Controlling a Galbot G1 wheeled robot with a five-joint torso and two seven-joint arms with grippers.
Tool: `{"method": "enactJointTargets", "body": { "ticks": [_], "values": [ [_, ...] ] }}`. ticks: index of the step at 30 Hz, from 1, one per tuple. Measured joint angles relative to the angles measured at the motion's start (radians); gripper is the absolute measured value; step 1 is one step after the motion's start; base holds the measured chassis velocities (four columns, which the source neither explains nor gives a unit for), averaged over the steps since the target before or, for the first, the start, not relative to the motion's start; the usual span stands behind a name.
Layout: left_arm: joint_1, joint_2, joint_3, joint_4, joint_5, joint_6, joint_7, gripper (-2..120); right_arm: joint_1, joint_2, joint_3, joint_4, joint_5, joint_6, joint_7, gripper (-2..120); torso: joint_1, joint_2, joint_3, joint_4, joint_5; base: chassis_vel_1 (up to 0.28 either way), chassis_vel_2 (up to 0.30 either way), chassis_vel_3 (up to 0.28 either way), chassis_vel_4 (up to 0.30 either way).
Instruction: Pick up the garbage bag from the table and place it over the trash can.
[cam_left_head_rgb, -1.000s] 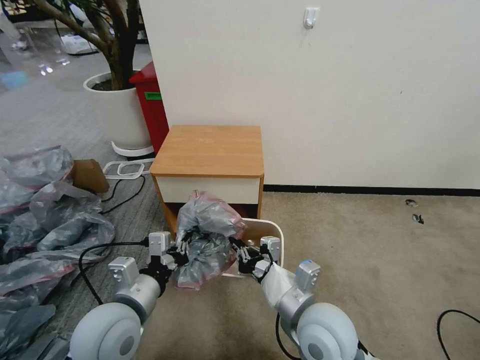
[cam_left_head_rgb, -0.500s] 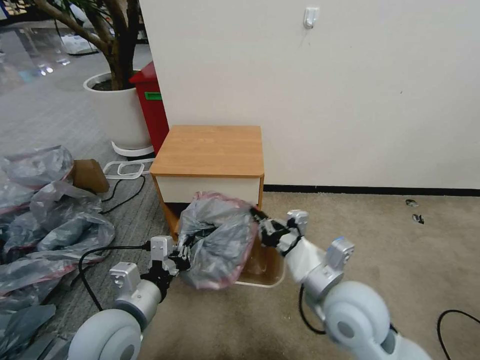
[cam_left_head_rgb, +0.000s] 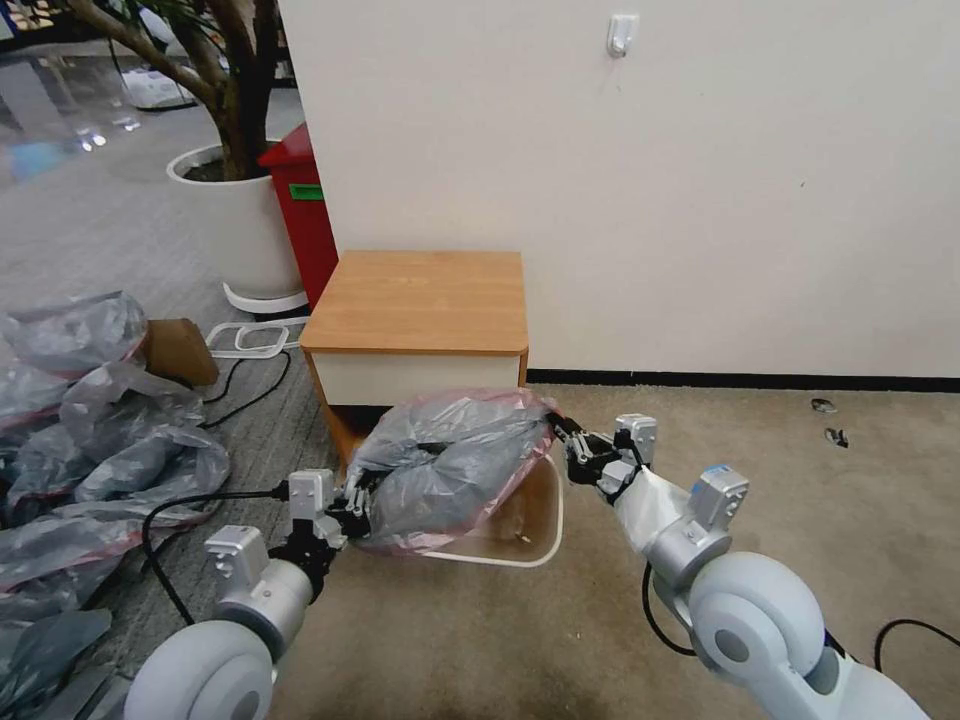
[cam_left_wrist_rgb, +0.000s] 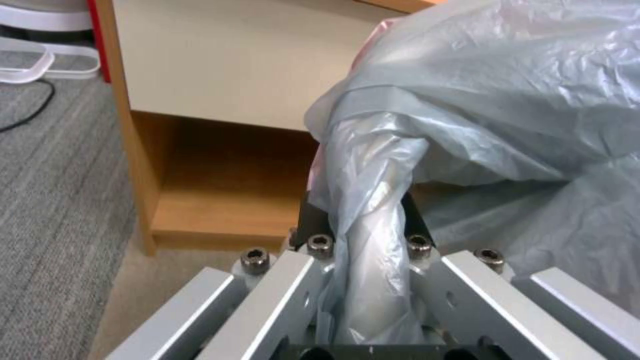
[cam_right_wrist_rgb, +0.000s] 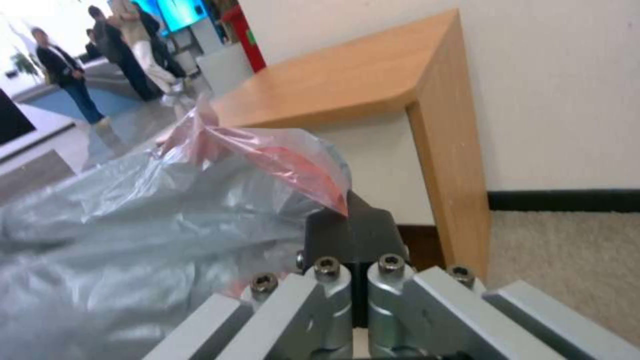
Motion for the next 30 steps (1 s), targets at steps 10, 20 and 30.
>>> {"method": "enactJointTargets", "body": {
  "ticks": [10, 20, 30],
  "values": [
    [-0.012, -0.009, -0.008, 0.0, -0.027, -0.005, -0.001, 3, -0.043, -0.062, 0.042, 0.013, -0.002, 0.0, 0.008, 0, 0.0, 0.0, 0.0, -0.0001, -0.0001, 0.0, 0.0, 0.0, 0.0],
    [-0.012, -0.025, -0.017, -0.023, -0.062, -0.009, -0.002, 3, -0.058, -0.104, 0.07, -0.023, 0.019, -0.022, 0.009, 2, 0.0, 0.0, 0.0, 0.0, 0.0, 0.0, 0.0, 0.0, 0.0],
    [-0.037, -0.05, -0.02, -0.013, -0.071, -0.011, -0.014, 3, -0.116, -0.111, 0.096, 0.007, 0.025, -0.043, 0.006, 30, 0.0, 0.0, 0.0, -0.0001, -0.0001, 0.0, 0.0, 0.0, 0.0]
  ]
}}
